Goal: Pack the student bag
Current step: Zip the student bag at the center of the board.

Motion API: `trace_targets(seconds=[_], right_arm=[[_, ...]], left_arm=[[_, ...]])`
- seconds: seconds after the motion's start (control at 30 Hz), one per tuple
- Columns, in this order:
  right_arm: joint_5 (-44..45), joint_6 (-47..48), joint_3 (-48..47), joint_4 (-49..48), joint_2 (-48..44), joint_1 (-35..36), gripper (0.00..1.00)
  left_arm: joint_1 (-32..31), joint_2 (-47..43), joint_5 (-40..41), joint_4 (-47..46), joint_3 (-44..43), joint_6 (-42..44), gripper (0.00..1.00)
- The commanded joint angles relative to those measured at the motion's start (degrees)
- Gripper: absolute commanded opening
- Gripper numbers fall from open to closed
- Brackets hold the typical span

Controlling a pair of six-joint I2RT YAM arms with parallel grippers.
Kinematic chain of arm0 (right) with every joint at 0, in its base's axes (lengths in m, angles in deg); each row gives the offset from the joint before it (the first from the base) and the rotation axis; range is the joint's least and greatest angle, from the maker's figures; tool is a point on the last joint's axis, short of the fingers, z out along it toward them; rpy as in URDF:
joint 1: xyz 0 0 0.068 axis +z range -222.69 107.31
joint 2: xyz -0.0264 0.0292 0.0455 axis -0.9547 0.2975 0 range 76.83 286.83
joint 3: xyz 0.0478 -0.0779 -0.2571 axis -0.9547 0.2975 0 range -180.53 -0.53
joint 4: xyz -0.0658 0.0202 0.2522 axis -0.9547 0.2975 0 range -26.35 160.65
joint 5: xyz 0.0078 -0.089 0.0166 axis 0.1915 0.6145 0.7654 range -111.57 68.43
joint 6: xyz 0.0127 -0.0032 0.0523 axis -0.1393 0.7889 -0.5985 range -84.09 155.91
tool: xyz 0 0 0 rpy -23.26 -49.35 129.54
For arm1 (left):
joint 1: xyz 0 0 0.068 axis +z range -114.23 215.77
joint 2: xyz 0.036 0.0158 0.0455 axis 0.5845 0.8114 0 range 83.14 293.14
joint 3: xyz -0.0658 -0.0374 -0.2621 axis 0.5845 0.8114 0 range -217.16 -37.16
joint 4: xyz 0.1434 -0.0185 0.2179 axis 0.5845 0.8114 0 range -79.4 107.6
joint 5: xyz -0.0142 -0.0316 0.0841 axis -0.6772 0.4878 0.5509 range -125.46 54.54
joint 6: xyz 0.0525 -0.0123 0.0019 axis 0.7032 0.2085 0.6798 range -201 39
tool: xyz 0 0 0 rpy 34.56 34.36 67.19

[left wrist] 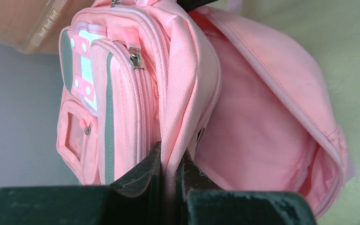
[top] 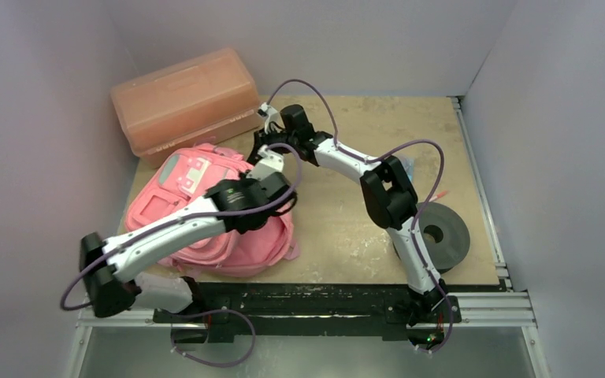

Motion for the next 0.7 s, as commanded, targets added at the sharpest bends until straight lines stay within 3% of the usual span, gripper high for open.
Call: trace_targets(seconds=[0.0,0.17,0.67], right_arm=[[-4.29,-5.29,-3.22,-4.34,-2.59,0.37,0.38],[-5.43,-6.46,-5.38,-4.22,-0.78,0.31,0.38],[-3.7,0.56,-1.66,1.86,-2.67,0.45,0.37]], left_arm=[[3.83,-12.98,-6.66,-10.15,4.44,3.11,0.0],[8.37,-17.74,-11.46,-12.4,6.44,3.96,0.0],[8.96,-17.06,-11.64,-13.11,6.2,5.1,0.0]])
